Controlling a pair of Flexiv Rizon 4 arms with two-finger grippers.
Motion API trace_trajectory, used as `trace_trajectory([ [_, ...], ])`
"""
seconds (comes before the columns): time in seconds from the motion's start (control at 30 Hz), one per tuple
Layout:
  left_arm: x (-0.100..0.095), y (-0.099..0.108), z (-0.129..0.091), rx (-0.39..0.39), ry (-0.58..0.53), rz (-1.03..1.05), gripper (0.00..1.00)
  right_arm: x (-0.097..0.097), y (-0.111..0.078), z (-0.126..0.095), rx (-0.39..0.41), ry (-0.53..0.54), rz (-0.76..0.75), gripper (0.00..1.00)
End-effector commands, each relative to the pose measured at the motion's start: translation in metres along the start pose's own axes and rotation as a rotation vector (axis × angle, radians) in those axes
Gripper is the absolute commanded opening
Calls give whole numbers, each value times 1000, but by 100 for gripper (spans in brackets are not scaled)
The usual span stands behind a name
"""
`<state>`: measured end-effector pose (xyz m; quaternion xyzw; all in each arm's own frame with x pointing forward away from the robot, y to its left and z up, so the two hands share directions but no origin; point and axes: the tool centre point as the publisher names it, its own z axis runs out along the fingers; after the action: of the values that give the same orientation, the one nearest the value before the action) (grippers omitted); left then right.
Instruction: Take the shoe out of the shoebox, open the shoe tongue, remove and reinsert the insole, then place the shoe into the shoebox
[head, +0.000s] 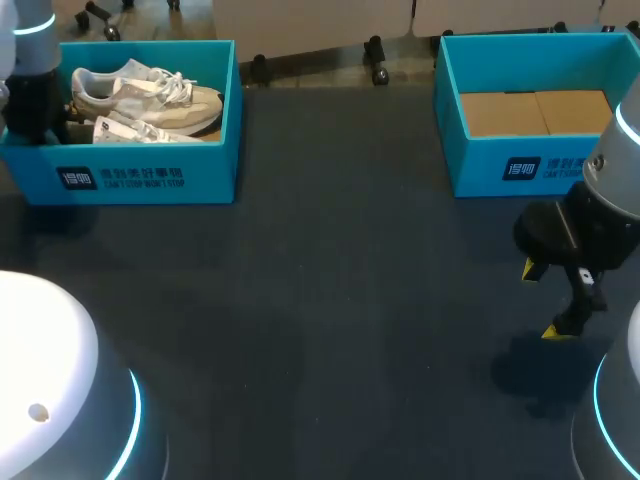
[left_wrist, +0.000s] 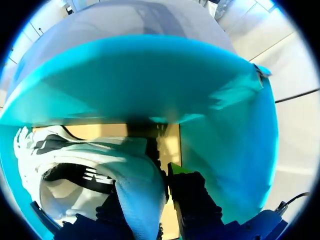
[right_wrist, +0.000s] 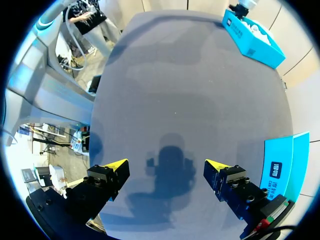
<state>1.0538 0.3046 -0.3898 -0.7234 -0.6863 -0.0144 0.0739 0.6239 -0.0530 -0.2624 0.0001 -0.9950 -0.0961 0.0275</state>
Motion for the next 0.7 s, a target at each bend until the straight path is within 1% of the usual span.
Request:
trace_trajectory([
  [0.03, -6, -2, 1, -5, 4, 1, 0, 0, 0, 1, 2, -1, 0, 100],
  [0.23, -2, -4, -6, -14, -1, 0, 0, 0, 0, 1, 2, -1, 0, 100],
  [0.5, 5, -2, -28, -28, -21, -17, 0, 0, 0, 1, 2, -1, 0, 100],
  [0.7, 7, 2, -50, -47, -20, -35, 0, 0, 0, 1, 2, -1, 0, 100],
])
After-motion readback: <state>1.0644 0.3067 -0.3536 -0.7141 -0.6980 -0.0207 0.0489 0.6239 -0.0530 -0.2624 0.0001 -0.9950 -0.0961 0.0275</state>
